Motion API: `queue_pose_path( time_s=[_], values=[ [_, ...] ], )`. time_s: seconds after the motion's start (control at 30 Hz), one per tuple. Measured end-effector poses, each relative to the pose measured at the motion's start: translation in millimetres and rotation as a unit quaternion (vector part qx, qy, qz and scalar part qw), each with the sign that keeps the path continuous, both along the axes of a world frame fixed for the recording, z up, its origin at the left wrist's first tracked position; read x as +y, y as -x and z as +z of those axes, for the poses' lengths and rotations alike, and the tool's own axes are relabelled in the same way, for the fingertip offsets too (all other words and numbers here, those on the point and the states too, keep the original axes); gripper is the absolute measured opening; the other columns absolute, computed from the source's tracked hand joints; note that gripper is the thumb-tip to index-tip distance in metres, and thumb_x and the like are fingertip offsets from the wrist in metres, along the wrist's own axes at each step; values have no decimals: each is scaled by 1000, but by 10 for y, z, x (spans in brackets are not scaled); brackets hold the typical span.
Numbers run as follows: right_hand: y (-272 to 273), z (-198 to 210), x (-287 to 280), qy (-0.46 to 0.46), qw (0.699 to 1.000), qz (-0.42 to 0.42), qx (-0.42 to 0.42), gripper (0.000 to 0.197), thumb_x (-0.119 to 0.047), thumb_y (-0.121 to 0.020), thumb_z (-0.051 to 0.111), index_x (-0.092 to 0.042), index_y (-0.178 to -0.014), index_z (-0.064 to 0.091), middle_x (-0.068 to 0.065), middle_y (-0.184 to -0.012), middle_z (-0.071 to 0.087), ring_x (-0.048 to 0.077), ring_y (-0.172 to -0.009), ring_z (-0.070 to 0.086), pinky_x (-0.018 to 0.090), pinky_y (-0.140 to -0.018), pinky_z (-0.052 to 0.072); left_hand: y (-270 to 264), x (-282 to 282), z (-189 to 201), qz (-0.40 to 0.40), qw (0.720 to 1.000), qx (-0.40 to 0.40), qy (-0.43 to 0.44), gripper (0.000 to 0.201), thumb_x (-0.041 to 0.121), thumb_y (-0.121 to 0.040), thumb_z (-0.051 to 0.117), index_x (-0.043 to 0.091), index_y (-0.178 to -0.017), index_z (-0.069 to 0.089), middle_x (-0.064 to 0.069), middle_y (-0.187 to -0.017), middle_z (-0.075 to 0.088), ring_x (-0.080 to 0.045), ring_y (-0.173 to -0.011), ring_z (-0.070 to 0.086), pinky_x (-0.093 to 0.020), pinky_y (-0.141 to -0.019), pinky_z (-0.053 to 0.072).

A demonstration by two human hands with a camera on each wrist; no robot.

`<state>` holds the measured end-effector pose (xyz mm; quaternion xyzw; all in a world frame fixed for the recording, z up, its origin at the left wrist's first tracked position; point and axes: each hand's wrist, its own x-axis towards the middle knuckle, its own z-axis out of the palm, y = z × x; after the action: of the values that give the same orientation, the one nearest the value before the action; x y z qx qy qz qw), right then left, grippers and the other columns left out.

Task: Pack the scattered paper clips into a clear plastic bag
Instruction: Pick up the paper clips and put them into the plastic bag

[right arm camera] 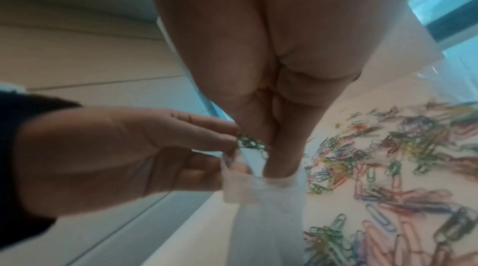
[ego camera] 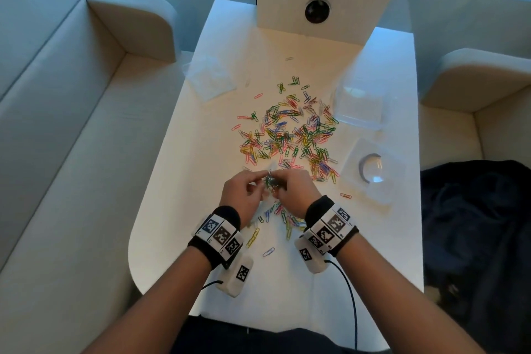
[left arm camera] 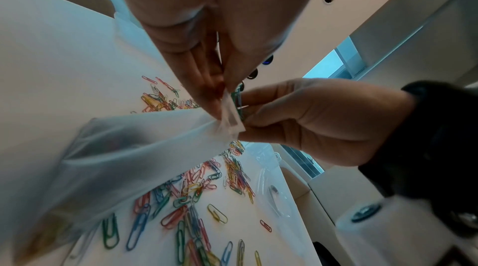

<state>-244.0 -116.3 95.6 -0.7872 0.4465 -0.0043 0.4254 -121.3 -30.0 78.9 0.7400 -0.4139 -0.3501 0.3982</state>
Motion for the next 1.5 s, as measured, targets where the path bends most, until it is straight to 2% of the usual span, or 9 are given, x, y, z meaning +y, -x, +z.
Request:
queue_pose_path(
  time_s=[0.3, 0.4, 0.5, 0.63, 0.83, 1.07, 1.2, 1.3, 1.5],
  values=[
    [254, -121, -265, 29, 993, -82, -83, 18, -6, -87, 64, -16, -96, 76, -1, -89, 73, 12, -76, 69, 32, -78, 60, -73, -8, 39, 21, 999, 22, -11, 32, 6, -94, 59, 15, -123, 68, -1, -98, 70, -11, -80, 68, -30, -83, 59],
    [388, -356, -661, 84, 990, -105, 49, 33, -11, -86, 65, -17, -119, 66, 7, -117, 67, 19, -102, 64, 36, -96, 52, -140, 10, 74, 58, 996, 46, -46, 43, 7, -95, 57, 15, -137, 55, -1, -89, 66, -8, -73, 63, -5, -68, 50],
    [443, -597, -966, 124, 970, -39, 204, 64, -14, -81, 68, -19, -141, 46, 12, -144, 45, 33, -125, 48, 44, -104, 45, -262, 28, 85, 67, 993, 34, -92, 40, 11, -94, 54, 14, -134, 59, -8, -99, 71, -15, -81, 62, -14, -77, 51],
    [415, -836, -1060, 174, 948, 23, 264, 46, -14, -85, 63, -20, -129, 55, 10, -121, 54, 33, -104, 58, 45, -88, 55, -387, 69, 131, 54, 992, 34, -110, 23, 17, -96, 56, 17, -112, 73, -3, -90, 72, -13, -72, 61, -25, -77, 56],
    [403, -804, -1062, 201, 958, 7, 204, 22, -4, -88, 55, -11, -96, 75, 11, -93, 70, 28, -83, 65, 36, -82, 56, -526, 129, 165, 69, 992, 36, -98, 16, 18, -96, 58, 21, -101, 73, 2, -70, 66, -4, -52, 59, -16, -61, 49],
    [515, -455, -1004, -8, 965, -262, -7, 13, -12, -79, 78, -11, -93, 79, 5, -87, 76, 13, -73, 69, 19, -72, 55, -590, 84, 157, 74, 992, 51, -90, 15, 19, -96, 59, 19, -103, 73, -1, -70, 69, -6, -54, 62, -29, -71, 59],
    [357, -70, -798, -289, 859, -312, -286, 25, 3, -84, 67, 4, -109, 68, 23, -107, 70, 22, -87, 72, 23, -76, 59, -534, -27, 188, 81, 990, 83, -83, 15, 20, -95, 61, 14, -106, 70, -7, -75, 70, -14, -59, 67, -34, -68, 63],
    [117, 106, -627, -382, 803, -281, -359, 29, 5, -87, 60, 4, -116, 64, 19, -110, 70, 23, -94, 71, 26, -81, 59, -468, -133, 184, 77, 989, 93, -82, 18, 19, -96, 61, 11, -109, 69, -13, -83, 69, -10, -50, 64, -27, -56, 60],
    [-327, 63, -253, -311, 879, -235, -274, 19, 9, -86, 62, 8, -104, 67, 26, -102, 70, 30, -89, 71, 32, -80, 60, -371, -278, 216, 81, 987, 116, -79, 18, 13, -95, 60, 11, -112, 67, -6, -83, 66, -14, -54, 67, -24, -51, 58]
  ],
)
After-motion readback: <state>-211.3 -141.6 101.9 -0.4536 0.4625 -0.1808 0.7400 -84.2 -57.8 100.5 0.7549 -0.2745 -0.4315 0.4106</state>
